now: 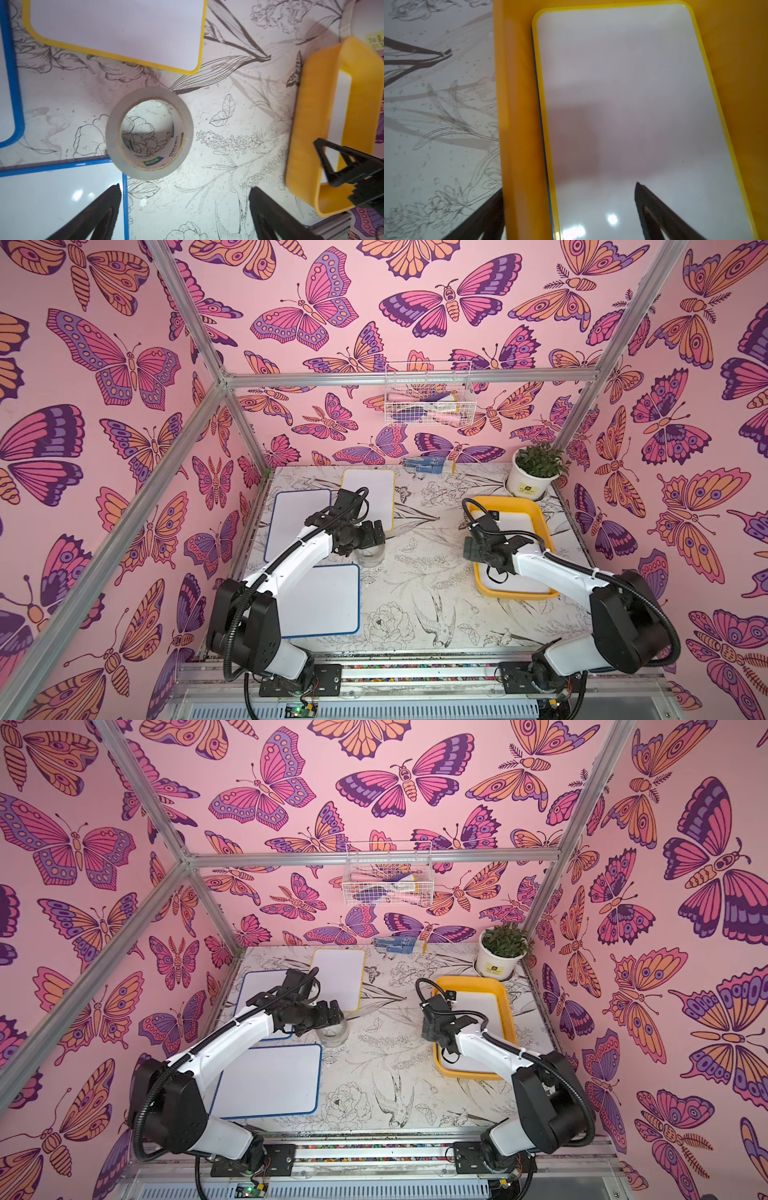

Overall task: Put the whiteboard into the storage box
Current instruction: Move the storage box to the center of the board, then move the distractor to the center of the board.

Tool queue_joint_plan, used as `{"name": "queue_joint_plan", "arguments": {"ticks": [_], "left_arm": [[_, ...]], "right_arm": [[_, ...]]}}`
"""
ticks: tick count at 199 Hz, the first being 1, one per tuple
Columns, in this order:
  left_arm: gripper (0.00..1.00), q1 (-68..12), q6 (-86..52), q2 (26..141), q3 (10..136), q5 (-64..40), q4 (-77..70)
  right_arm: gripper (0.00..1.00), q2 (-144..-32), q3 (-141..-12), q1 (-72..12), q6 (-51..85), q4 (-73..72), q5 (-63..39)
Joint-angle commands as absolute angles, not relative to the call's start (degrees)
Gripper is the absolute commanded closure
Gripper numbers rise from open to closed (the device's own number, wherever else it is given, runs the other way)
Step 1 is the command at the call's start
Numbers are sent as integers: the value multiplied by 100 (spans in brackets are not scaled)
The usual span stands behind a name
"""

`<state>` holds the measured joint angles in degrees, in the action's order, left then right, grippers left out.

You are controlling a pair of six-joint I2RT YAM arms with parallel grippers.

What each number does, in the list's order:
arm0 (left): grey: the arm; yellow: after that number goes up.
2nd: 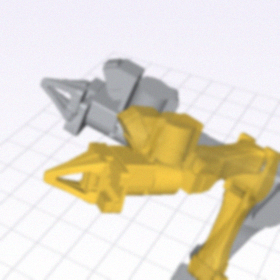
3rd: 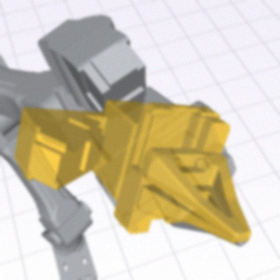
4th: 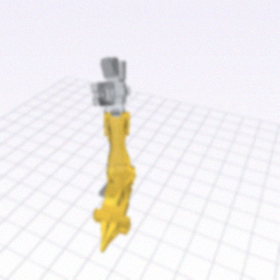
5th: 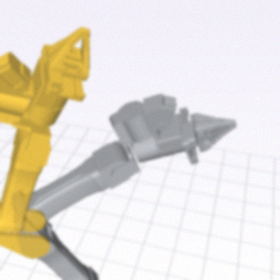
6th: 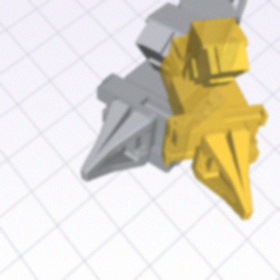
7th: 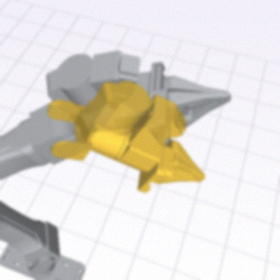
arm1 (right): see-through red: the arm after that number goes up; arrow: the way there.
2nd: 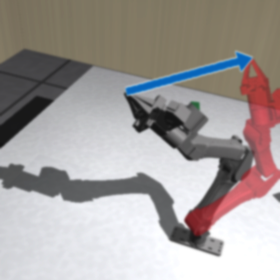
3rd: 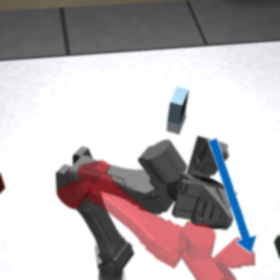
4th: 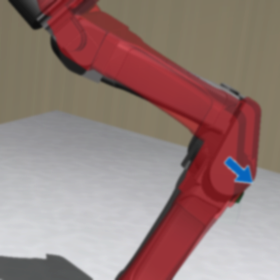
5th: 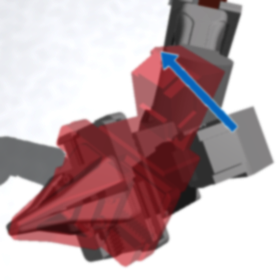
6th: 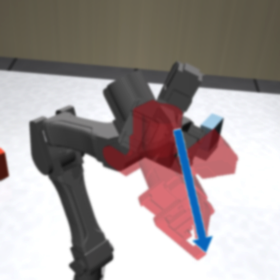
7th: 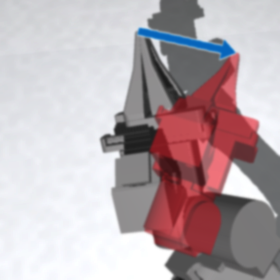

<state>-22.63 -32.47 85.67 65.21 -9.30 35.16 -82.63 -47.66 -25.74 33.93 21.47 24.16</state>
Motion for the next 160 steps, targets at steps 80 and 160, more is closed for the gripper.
{"name": "queue_joint_plan", "arguments": {"ticks": [80, 160], "left_arm": [[4, -2567, -3512, 9562, 6943, -1116, 3272], [5, -2960, -3754, 10970, 7878, -1397, 2926]], "right_arm": [[6, -6610, -4184, -2470, 3586, 1690, 1184], [6, -4958, -4192, -2478, 3499, 2413, 1477]]}}
